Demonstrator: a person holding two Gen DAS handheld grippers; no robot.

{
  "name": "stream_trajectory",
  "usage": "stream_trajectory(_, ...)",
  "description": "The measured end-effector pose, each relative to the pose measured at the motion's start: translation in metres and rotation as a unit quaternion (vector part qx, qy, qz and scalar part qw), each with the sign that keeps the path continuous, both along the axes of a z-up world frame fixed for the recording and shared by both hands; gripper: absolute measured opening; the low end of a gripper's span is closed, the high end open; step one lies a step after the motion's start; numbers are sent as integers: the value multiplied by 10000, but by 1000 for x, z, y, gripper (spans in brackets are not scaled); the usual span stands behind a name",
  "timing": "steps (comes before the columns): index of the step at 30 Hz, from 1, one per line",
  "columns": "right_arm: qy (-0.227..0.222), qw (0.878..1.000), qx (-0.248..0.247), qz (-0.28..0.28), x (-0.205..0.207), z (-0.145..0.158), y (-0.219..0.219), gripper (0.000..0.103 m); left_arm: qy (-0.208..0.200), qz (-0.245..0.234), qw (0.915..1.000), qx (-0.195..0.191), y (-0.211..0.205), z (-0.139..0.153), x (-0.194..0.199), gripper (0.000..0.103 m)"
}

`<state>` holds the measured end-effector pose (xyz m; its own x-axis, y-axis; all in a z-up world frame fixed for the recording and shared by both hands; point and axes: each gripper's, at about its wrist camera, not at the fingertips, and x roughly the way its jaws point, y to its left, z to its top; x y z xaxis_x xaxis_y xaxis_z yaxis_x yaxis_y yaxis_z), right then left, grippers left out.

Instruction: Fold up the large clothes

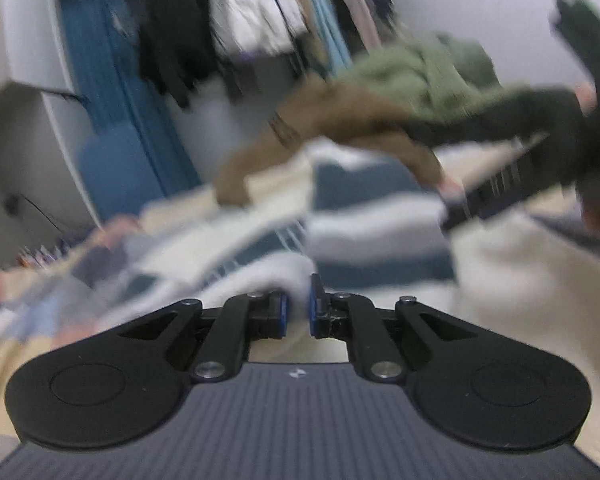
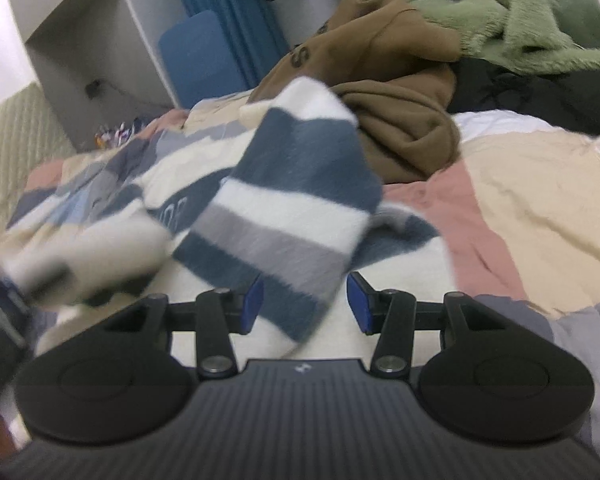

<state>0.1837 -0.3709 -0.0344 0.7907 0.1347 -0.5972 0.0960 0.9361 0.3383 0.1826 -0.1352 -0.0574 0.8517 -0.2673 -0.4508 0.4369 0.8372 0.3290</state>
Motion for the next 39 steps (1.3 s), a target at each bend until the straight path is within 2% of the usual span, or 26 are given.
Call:
stream_trajectory(4,-18,9998,185,-79,-3,1,-7,50,763,106,9969,-165,1,-23,16,12)
stream_trajectory(7,-74,9999,120,-24,-3,3,-5,50,1130,205,9926,-403,14,-28,23,16)
stream_trajectory(8,-84,9999,125,13,-3,3,-4,50,1258,235,9904,-525,17,-26,24,22)
stream_trajectory(10,-110,9998,148,86,-3,3,-3,50,1518,201,9845,-856,25,-19,20,59)
stream_trajectory(12,-127,9998,117,91,-4,4,-1,50,1763,162,9773,-1159,31,-11,17,67)
stream_trajectory(16,-187,9995,109,225,-6,5,5,50,1935,228,9668,-1654,44,10,1,69)
stream_trajectory(19,-218,9986,261,394,-8,5,12,50,1924,469,9570,-2118,63,23,-11,71)
stream_trajectory(23,-289,9976,332,526,-15,8,22,50,1912,966,9359,-2796,95,27,-14,71)
stream_trajectory(25,-275,9976,318,559,-19,8,25,50,1918,1368,9218,-3077,110,22,-8,71)
stream_trajectory(26,-243,9975,317,585,-21,7,28,50,2014,1536,9104,-3272,118,18,-4,71)
stream_trajectory(28,-209,9974,314,620,-21,6,31,50,2230,1797,8813,-3758,135,5,5,70)
stream_trajectory(29,-209,9973,304,628,-21,6,32,50,2242,1850,8741,-3892,141,0,8,70)
stream_trajectory(31,-220,9976,228,618,-20,7,36,50,2097,2065,8715,-3922,149,-7,13,70)
stream_trajectory(34,-207,9981,136,563,-17,7,38,50,2070,2062,8589,-4206,157,-11,16,69)
stream_trajectory(36,-174,9984,106,528,-16,5,37,50,1902,2042,8596,-4281,158,-6,12,67)
stream_trajectory(39,-42,9989,175,436,-15,0,33,50,1614,2019,8695,-4210,154,0,10,57)
